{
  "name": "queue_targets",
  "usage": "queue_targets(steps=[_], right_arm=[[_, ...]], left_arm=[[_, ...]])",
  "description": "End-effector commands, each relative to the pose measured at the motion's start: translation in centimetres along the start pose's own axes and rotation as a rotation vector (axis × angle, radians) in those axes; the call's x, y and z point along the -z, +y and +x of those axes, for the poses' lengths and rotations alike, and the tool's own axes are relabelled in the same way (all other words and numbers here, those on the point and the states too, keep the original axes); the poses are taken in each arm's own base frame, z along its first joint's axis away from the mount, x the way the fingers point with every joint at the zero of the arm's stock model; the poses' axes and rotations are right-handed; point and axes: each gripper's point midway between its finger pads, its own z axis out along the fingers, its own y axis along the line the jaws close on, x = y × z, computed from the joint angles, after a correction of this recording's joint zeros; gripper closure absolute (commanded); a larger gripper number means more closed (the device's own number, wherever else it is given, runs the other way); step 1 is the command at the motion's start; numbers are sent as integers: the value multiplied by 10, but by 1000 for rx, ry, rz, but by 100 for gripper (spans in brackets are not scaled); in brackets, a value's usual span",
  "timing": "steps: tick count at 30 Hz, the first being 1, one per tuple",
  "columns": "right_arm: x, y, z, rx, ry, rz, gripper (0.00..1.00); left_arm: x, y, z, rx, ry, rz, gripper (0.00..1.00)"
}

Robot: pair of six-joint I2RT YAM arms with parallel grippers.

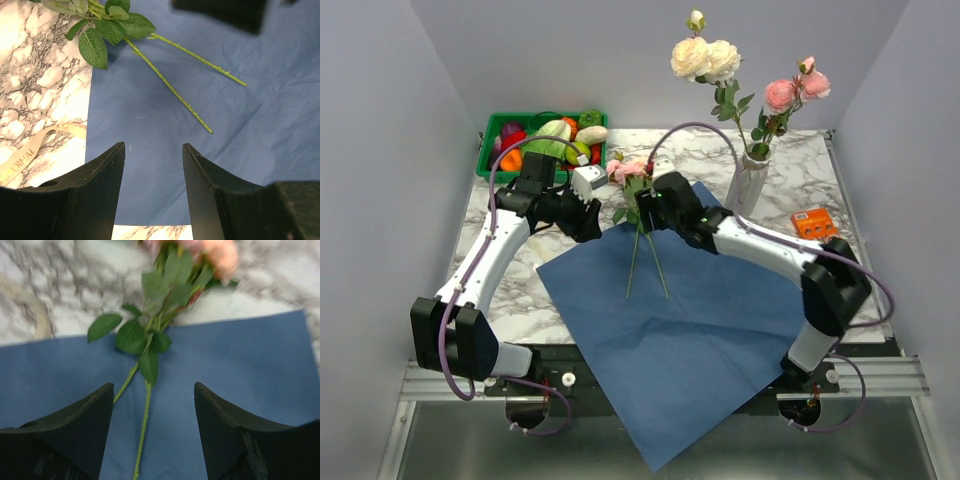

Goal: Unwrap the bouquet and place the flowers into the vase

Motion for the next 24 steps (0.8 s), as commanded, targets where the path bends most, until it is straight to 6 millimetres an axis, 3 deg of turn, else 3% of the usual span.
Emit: queue_targets(steps=[1,2,3,4,13,18,23,24], right_arm=[[-17,24,52,8,293,-84,29],[-20,26,54,4,314,-87,30],[-26,24,74,4,387,-71,30],[-30,26,68,2,384,-70,31],[-59,14,108,17,529,-36,41],[-75,5,107,9,537,-7,41],[-90,8,107,4,545,-11,41],[-93,7,116,4,573,-5,43]], left_arm=[[8,3,-7,-12,-25,-31,41],[9,3,-7,-13,-25,-33,41],[10,3,-9,-18,-29,-38,41],[10,4,-9,-16,-27,-42,41],[12,2,-13,-27,-41,-35,41],[14,1,-14,-35,-52,-40,40],[15,0,-15,-42,-50,-36,40],[15,0,-14,-42,-50,-36,40]])
